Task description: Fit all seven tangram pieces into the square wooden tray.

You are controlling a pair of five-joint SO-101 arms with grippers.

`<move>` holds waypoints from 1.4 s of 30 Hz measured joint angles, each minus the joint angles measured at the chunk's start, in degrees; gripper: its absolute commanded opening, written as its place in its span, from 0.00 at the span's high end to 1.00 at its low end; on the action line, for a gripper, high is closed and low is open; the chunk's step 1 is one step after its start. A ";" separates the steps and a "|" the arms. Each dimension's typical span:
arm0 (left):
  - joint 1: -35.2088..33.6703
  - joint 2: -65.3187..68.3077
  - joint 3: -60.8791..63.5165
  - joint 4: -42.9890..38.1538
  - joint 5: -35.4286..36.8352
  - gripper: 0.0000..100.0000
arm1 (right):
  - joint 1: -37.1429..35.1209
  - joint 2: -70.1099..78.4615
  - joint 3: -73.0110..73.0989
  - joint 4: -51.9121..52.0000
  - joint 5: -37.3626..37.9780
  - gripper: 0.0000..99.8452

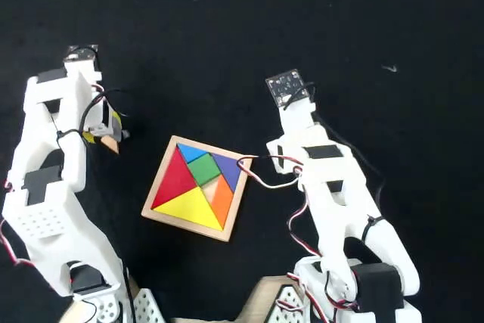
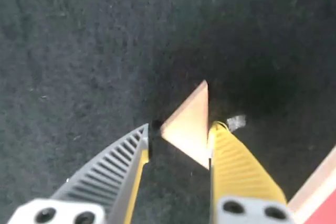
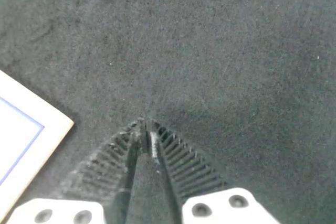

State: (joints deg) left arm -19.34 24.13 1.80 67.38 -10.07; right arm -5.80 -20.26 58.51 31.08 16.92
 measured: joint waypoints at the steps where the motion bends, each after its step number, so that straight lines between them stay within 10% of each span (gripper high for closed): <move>1: 0.00 0.00 0.18 -0.97 0.18 0.81 | 0.00 0.00 0.00 0.00 0.00 0.99; 13: 2.46 0.00 3.87 -2.90 0.97 0.81 | 0.00 0.00 0.00 0.00 0.00 0.99; 42: 2.55 -0.09 4.84 -1.32 27.96 0.90 | 0.00 0.00 0.00 0.00 0.00 0.99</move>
State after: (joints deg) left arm -16.79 24.04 6.64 66.07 17.89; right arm -5.80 -20.26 58.51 31.08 16.92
